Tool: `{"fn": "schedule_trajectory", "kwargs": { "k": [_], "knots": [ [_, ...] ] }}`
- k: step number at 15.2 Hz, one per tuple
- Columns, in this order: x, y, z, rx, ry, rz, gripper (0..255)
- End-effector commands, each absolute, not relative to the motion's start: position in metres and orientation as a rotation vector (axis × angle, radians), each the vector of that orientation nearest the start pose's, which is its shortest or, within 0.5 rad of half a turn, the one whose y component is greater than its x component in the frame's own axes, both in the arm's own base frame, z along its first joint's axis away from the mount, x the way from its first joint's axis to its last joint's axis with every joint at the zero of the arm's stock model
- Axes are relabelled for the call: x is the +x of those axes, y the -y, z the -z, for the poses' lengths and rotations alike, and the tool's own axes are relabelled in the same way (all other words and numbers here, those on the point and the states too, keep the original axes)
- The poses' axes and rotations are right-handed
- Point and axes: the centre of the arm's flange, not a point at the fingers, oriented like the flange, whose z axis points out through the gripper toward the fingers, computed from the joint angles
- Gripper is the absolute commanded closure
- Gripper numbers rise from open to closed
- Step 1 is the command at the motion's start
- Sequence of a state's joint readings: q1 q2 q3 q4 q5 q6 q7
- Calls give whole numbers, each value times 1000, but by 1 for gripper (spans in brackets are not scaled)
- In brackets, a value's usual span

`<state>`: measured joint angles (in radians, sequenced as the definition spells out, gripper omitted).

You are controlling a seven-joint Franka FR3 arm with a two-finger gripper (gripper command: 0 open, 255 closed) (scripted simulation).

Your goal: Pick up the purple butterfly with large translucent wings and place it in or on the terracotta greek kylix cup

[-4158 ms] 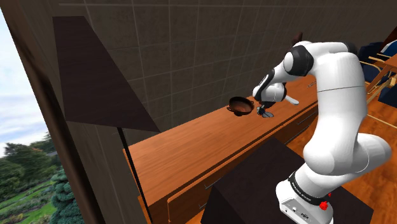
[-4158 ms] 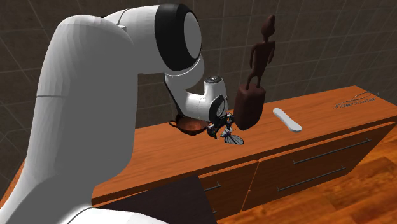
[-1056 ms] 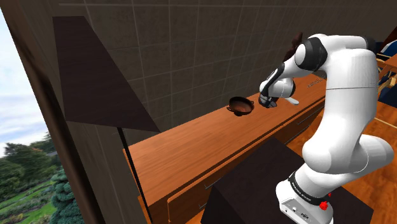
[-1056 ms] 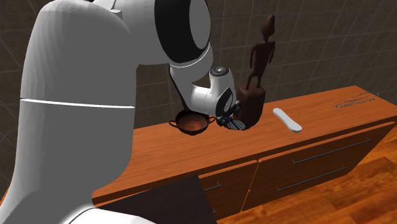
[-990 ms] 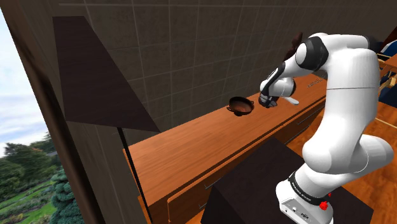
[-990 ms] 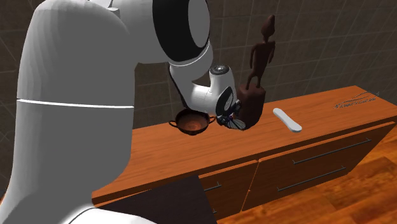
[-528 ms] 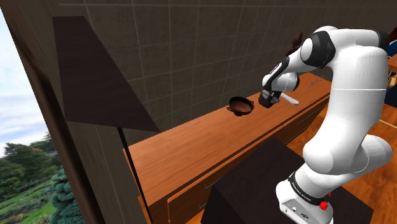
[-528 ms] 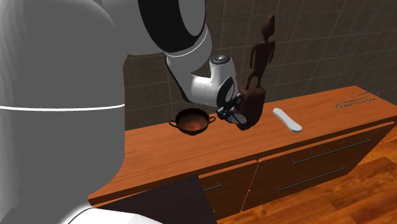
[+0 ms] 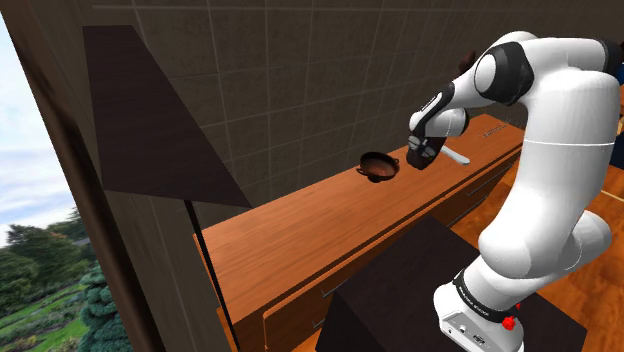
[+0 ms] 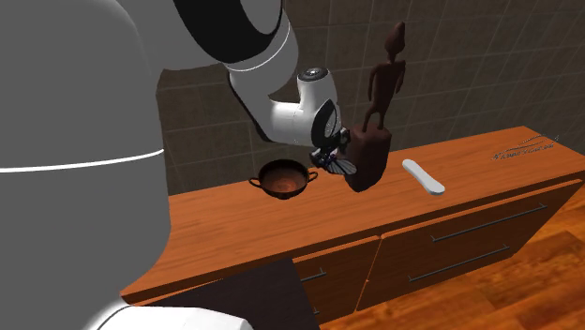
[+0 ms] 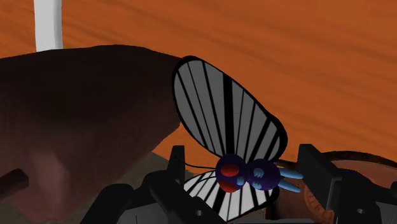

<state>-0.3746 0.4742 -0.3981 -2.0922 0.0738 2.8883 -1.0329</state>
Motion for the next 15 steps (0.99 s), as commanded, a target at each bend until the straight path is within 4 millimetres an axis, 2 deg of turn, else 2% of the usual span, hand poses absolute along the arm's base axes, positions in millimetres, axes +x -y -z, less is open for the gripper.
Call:
{"fn": "schedule_trajectory", "kwargs": {
  "k": [1,13,15],
  "knots": [
    [459,407,-248,-3474,459,206,255],
    [545,276,-250,-3474,459,206,255],
    [545,276,-240,-3474,459,206,255]
  ]
}}
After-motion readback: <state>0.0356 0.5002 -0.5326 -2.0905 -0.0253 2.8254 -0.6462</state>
